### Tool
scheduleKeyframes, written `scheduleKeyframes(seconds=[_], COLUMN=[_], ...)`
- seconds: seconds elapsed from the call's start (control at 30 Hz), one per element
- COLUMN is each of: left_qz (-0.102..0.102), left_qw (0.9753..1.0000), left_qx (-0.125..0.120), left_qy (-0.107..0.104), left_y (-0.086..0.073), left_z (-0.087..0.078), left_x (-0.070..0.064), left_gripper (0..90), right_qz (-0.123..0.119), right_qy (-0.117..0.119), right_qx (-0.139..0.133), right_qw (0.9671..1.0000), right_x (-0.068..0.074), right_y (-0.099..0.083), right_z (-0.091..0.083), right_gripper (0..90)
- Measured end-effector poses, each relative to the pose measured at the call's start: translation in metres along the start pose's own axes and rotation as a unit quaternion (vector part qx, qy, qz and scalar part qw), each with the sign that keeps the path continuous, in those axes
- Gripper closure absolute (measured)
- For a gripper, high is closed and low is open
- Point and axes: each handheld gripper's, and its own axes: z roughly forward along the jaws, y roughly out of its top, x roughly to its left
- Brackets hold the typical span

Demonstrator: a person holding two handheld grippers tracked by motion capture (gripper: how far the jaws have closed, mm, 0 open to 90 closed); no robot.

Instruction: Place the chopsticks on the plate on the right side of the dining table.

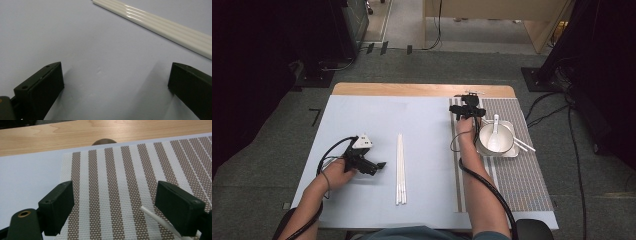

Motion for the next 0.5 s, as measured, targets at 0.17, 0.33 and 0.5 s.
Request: scheduleKeyframes(seconds=[0.17,0.33,0.5], left_qz=[0.000,0.000,0.000], left_qw=[1.0000,1.0000,1.0000], left_qx=[0.000,0.000,0.000], left_qy=[0.000,0.000,0.000], left_y=[0.0000,0.0000,0.0000], left_z=[0.0000,0.0000,0.0000], left_x=[0.0000,0.0000,0.0000], left_gripper=[0.0,0.0,0.0], right_qz=[0.001,-0.001,-0.011], right_qy=[0.003,0.011,0.016], right_qx=[0.002,0.001,-0.001], right_qw=[1.0000,0.9999,0.9998], right_x=[0.0013,0.0035,0.0055], right_y=[-0.0035,-0.0063,-0.0095], right_z=[-0.0015,-0.0051,-0.0091], right_gripper=[15.8,15.7,15.8])
